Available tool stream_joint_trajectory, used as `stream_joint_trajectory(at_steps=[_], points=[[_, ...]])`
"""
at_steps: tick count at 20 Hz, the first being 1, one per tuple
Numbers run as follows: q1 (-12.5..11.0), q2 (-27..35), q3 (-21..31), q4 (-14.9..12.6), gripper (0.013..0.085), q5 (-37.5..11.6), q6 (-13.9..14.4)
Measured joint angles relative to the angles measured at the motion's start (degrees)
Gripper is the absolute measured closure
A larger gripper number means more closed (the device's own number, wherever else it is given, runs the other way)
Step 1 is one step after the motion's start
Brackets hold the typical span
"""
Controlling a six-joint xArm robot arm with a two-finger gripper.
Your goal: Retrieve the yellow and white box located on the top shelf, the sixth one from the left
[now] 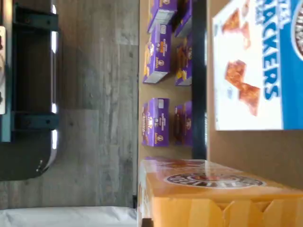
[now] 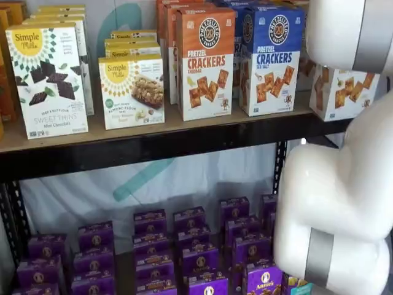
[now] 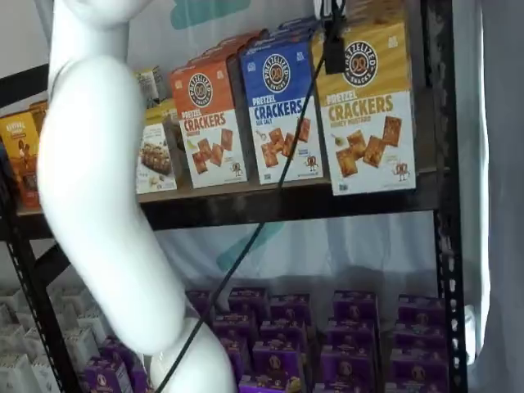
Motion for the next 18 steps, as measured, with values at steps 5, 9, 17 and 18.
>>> stream_joint_trajectory(at_steps=[5,9,17,18], points=[[-0.96,-5.08,4.90,0.09,0.0370,1.39,-0.77],[0.02,-8.29,7.97,-0.58,0.0370,2.43,0.00],[4.36,-12.53,12.19,-1.18,0.0370,4.65,4.28],[4.93,-12.97,12.62,-1.23,0.0370,4.80,4.85]])
